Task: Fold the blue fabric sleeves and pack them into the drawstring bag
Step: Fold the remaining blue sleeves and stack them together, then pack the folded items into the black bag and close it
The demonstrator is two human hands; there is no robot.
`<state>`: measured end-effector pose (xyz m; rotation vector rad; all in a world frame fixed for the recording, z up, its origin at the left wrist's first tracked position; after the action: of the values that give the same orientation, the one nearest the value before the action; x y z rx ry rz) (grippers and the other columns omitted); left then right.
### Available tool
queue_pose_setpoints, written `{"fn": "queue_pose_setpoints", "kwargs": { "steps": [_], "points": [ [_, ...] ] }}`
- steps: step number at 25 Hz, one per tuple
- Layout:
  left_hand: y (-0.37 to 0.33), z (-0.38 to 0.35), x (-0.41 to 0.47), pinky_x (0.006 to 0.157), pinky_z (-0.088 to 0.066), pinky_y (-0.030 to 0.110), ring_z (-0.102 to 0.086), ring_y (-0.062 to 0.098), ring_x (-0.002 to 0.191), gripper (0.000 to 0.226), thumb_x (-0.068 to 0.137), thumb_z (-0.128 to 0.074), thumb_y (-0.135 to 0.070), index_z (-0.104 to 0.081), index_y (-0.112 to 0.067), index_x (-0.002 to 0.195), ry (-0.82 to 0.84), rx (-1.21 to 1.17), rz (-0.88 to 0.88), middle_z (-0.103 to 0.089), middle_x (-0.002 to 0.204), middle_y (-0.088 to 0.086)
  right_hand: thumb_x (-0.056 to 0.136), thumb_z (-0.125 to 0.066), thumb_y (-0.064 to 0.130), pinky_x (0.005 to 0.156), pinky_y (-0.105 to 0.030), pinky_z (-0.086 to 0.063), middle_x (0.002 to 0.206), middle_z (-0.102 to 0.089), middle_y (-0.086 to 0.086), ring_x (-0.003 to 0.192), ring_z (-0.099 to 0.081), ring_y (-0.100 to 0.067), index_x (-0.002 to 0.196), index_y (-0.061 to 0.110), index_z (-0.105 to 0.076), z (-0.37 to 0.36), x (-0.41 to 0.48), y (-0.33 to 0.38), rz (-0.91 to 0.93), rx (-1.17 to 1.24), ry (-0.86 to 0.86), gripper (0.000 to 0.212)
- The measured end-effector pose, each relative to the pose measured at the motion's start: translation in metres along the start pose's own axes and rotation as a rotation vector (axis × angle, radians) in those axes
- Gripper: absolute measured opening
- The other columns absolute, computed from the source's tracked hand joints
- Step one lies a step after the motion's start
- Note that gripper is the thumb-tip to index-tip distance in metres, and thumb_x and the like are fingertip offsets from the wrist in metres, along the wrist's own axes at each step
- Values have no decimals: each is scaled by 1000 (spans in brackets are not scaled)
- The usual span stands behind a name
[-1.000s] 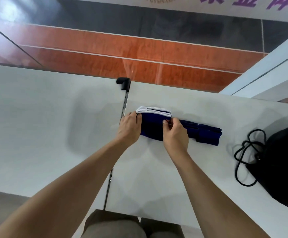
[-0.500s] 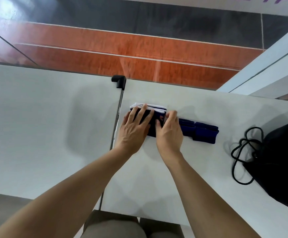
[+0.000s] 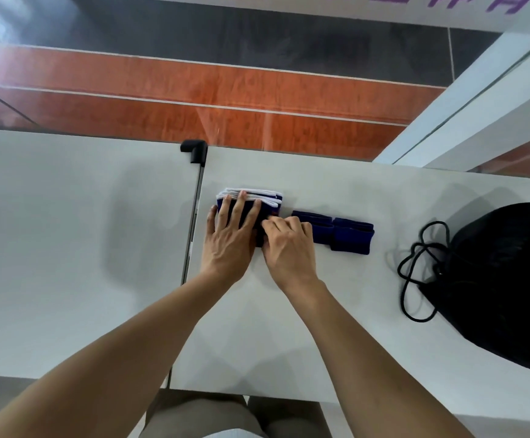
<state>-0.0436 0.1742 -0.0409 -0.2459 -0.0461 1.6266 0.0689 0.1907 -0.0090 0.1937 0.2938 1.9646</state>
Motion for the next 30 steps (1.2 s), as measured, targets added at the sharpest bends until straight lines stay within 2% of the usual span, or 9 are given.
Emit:
{"fn": "queue_pose_setpoints", "kwargs": {
  "steps": [3, 7, 11, 15, 17, 21, 26, 27, 30],
  "points": [
    [-8, 20, 7, 119, -17, 48, -36, 41, 138, 57, 86, -65, -24, -50, -18, 140, -72, 21, 20, -43, 149, 16, 90, -59, 18, 86, -36, -39, 113, -70, 6, 101, -57, -21, 119, 20, -66, 21, -8, -18, 14, 101, -40, 30],
    [-35, 44, 13, 114, -24, 47, -45, 39, 126, 47, 79, -64, -14, -58, -13, 126, -199, -26, -14, -53, 137, 15, 87, -55, 15, 88, -36, -37, 108, -67, 2, 100, -55, -23, 120, 20, -63, 50, -20, -79, -150, 85, -119, 34],
    [-82, 48, 17, 116, -25, 46, -43, 37, 133, 47, 84, -60, -12, -55, -13, 130, -205, -23, -163, -52, 143, 10, 85, -51, 18, 102, -36, -32, 128, -58, 1, 118, -47, -23, 131, 22, -52, 49, -31, -128, -268, 37, -8, 46],
    [-131, 18, 21, 123, -16, 45, -21, 34, 151, 59, 97, -51, -16, -32, -12, 153, -10, 16, -349, -33, 161, 8, 97, -44, 26, 120, -40, -13, 159, -35, 3, 148, -24, -18, 153, 23, -31, 28, -38, -156, -288, -61, 184, 58],
    [-138, -3, 22, 123, -15, 43, -17, 33, 152, 61, 100, -45, -16, -22, -12, 157, 106, 55, -339, -27, 163, 8, 100, -44, 27, 120, -41, -13, 156, -39, 4, 147, -27, -19, 151, 25, -34, 22, -45, -162, -268, -94, 201, 52],
    [-139, -13, 3, 110, -32, 42, -47, 34, 128, 57, 90, -54, -6, -43, -15, 145, 119, 63, -302, -52, 140, 9, 95, -57, 24, 113, -40, -28, 143, -50, 0, 135, -41, -24, 139, 25, -44, 26, -69, -161, -305, -4, 134, 46],
    [-127, -24, -35, 91, -40, 41, -58, 30, 100, 56, 80, -76, -18, -51, -25, 131, 179, 126, -235, -62, 107, 7, 89, -67, 34, 97, -43, -36, 117, -62, -3, 110, -52, -30, 132, 26, -47, 28, -113, -151, -396, -68, 136, 49],
    [-126, -24, -44, 88, -41, 42, -58, 31, 98, 55, 81, -76, -21, -52, -26, 129, 181, 118, -228, -61, 105, 8, 88, -68, 37, 96, -43, -35, 115, -62, -4, 109, -52, -30, 132, 26, -47, 28, -122, -149, -426, -77, 150, 50],
    [-122, -33, -70, 88, -46, 44, -52, 33, 107, 45, 97, -59, -27, -42, -26, 139, 279, 3, -187, -51, 121, 10, 91, -64, 41, 97, -41, -35, 123, -53, -5, 112, -51, -29, 137, 24, -43, 19, -153, -146, -573, -19, 234, 53]
  ]
}}
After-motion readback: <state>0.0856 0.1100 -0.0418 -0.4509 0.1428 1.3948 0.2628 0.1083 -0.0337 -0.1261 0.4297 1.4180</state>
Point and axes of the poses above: each hand's wrist, its own x-axis towards the middle knuckle, its own z-axis out of the back of the hand, y = z × x, the point moved 8 cm from there along x, towards the middle knuckle
